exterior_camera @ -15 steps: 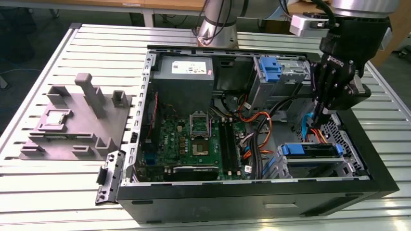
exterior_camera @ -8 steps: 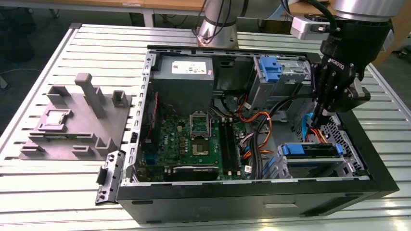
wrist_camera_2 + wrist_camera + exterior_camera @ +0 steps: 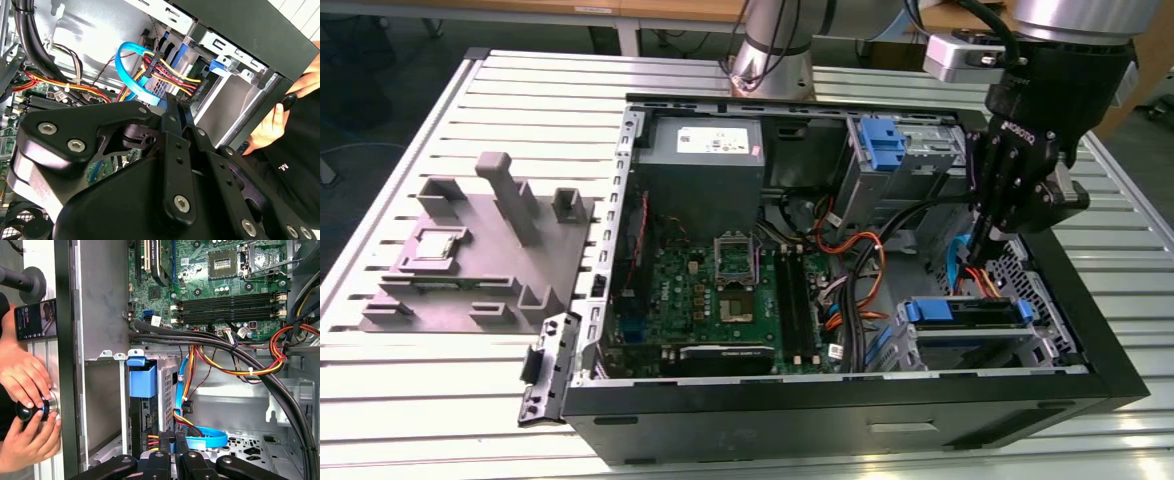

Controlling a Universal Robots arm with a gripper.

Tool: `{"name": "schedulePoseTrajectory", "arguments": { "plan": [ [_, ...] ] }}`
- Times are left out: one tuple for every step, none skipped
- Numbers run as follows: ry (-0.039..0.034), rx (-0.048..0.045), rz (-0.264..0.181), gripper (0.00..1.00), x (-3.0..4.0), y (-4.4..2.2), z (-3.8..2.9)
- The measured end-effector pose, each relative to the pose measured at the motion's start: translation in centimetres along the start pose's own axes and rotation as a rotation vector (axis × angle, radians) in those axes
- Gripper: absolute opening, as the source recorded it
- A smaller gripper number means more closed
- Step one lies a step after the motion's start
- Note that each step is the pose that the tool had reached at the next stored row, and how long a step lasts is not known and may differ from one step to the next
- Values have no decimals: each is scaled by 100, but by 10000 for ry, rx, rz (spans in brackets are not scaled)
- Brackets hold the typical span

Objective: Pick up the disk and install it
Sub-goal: 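Insert the second disk wire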

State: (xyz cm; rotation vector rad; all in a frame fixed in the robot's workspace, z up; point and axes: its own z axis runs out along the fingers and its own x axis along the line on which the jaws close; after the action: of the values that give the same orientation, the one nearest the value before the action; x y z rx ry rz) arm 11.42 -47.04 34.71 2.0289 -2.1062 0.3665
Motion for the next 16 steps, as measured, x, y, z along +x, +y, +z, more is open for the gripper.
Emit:
{"name": "schedulePoseTrajectory", "arguments": {
  "plan": [
    [0,-1,0,16,0,4,0],
    [0,0,0,16,1,11,0],
    [1,0,0,16,1,20,-1],
    [0,4,1,16,2,29,-1],
    [-2,13,4,16,5,41,0],
    [-4,32,7,16,12,53,2],
    [-8,48,9,16,24,61,5],
    [-15,59,11,16,40,66,10],
    [-27,66,13,16,60,67,16],
    [-51,70,14,16,80,68,23],
    [-95,75,17,16,99,68,31],
    [-163,80,23,16,116,69,37],
    [-252,83,31,16,131,69,43],
    [-381,85,39,16,144,69,48],
    [-527,85,45,16,156,68,53],
    [-672,85,51,16,168,67,56]
  ]
}}
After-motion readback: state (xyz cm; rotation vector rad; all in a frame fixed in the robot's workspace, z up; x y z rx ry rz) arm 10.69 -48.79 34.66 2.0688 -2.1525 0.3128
